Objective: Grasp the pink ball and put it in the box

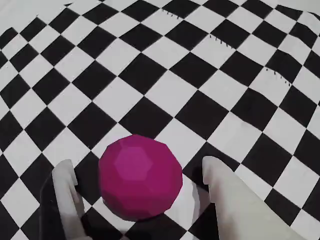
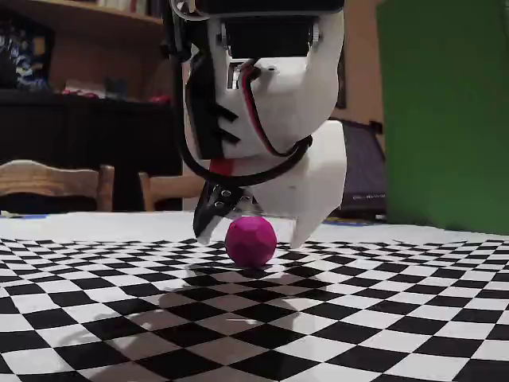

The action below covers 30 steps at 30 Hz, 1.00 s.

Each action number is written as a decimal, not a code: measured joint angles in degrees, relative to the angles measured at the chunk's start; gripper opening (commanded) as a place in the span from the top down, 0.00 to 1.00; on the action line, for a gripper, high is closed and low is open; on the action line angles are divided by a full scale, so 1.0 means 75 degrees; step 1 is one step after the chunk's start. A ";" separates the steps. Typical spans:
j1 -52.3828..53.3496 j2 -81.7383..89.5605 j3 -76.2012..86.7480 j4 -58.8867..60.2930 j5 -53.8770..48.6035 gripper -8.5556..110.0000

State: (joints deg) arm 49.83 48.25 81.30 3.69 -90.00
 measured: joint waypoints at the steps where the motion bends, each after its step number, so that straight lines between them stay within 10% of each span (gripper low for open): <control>1: 0.0000 -0.0012 0.0000 0.0000 0.0000 0.69; 30: 0.0000 0.0000 0.0000 0.0000 0.0000 0.93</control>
State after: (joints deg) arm 49.83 48.25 81.30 3.69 -90.00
